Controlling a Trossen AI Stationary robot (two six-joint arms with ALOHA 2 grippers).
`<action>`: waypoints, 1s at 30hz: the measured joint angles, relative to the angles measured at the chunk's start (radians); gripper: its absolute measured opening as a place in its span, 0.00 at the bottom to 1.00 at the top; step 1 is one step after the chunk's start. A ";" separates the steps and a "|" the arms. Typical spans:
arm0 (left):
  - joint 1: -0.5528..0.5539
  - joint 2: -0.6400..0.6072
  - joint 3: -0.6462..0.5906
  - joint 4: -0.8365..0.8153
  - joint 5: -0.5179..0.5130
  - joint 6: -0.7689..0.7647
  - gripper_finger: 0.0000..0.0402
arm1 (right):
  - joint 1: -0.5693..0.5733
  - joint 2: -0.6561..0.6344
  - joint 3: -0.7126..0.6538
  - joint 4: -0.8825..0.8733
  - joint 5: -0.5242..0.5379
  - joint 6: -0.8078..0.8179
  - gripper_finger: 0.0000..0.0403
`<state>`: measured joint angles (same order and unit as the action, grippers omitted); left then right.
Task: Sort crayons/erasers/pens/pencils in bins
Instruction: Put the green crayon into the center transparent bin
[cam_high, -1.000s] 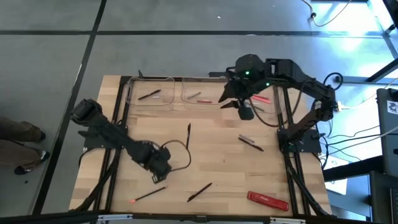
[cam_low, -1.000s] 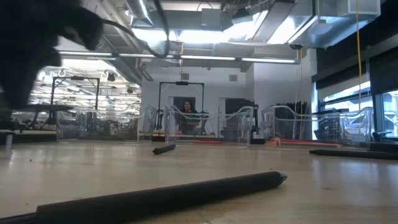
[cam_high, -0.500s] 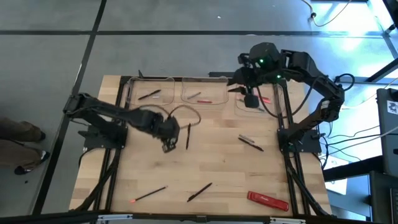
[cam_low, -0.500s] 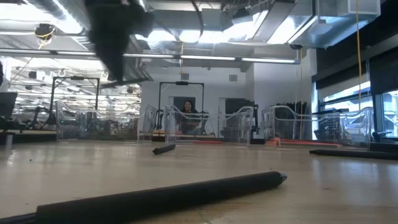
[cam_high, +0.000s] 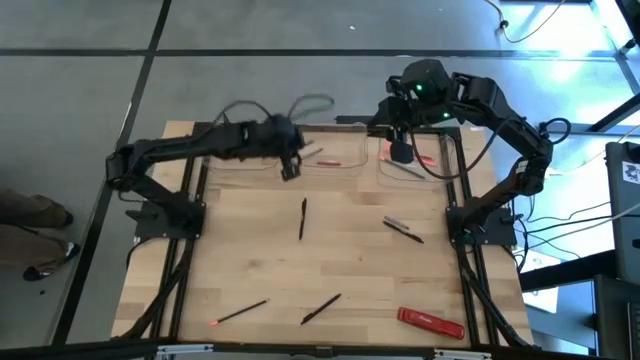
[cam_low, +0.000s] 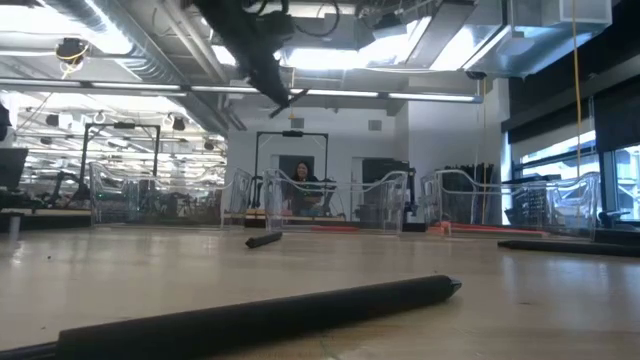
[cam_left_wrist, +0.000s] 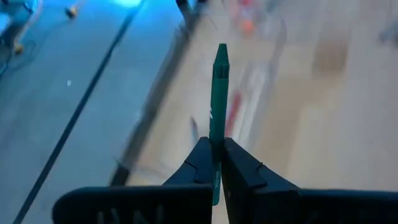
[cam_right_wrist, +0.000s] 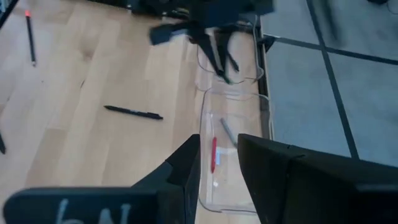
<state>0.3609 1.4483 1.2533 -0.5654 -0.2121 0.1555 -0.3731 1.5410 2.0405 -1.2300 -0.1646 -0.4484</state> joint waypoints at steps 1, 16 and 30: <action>0.028 0.010 0.001 0.042 0.036 0.011 0.00 | -0.004 0.000 0.000 0.006 0.000 0.000 0.27; 0.178 0.292 -0.001 0.242 0.308 0.164 0.00 | -0.024 0.001 -0.001 0.061 -0.001 0.002 0.27; 0.178 0.373 -0.001 0.269 0.248 0.197 0.08 | -0.024 0.001 -0.001 0.060 -0.003 0.002 0.27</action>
<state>0.5385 1.8214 1.2526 -0.2964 0.0357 0.3523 -0.3973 1.5418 2.0397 -1.1698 -0.1673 -0.4464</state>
